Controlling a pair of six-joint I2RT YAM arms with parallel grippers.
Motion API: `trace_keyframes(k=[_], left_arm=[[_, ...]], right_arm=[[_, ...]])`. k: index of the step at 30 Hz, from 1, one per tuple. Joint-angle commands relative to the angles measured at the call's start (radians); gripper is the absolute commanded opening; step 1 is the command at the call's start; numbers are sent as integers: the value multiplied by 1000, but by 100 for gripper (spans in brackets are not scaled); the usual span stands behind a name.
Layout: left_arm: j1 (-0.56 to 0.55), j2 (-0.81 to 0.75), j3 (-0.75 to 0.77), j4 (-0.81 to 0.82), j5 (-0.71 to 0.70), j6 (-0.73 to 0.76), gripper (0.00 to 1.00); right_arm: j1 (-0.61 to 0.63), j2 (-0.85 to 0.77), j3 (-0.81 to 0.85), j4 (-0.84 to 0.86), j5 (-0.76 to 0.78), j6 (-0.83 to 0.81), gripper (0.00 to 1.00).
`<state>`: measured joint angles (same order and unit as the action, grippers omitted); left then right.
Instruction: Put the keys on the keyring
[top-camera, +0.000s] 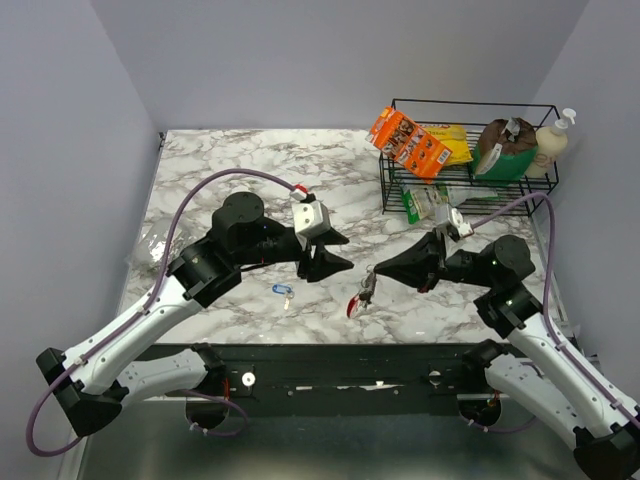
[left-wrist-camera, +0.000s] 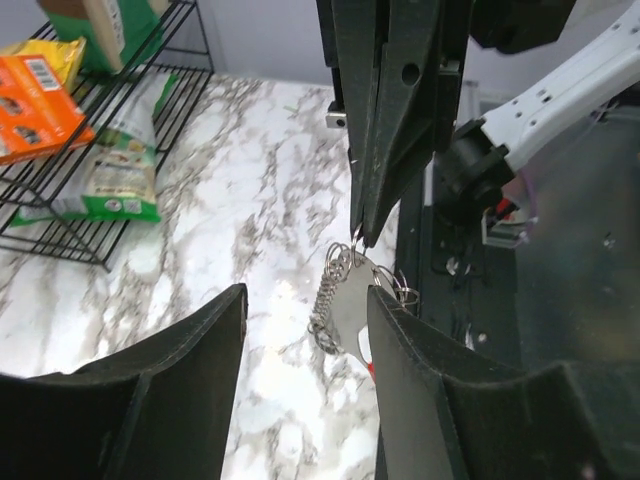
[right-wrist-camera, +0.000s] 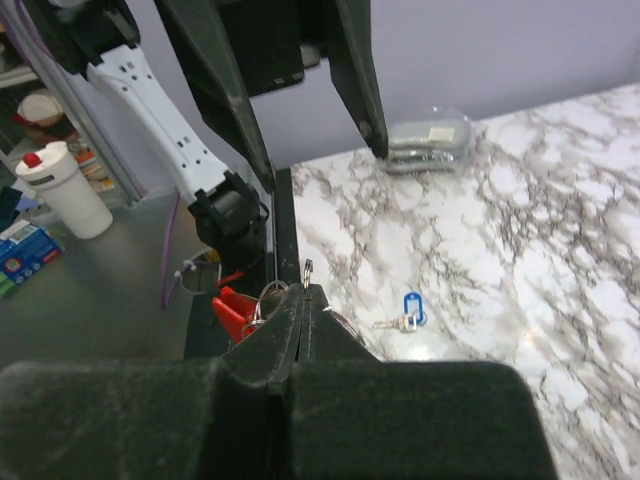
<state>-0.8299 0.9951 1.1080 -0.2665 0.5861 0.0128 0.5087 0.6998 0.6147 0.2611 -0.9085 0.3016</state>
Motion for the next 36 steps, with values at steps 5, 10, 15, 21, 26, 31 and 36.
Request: trace_keyframes(k=[5,10,15,21,26,31,36], left_arm=[[9,10,-70,260,254,-119,54],[9,17,-82,366,294,-154,52],[9,34,-76,397,293,-169,47],[6,76,-53,375,297,-174,41],[5,77,-33,317,273,-133,40],[5,89,-10,199,254,-67,41],[5,88,-23,148,199,-37,40]], right_arm=[[-2,-36,-72,374,-40,137,0],[-2,-36,-122,581,-1,238,0],[-2,-17,-118,616,-4,272,0],[-2,-13,-107,584,-4,263,0],[-2,-16,-72,451,-12,187,0],[-2,-14,-6,172,-15,41,0],[-2,6,56,-75,34,-146,0]])
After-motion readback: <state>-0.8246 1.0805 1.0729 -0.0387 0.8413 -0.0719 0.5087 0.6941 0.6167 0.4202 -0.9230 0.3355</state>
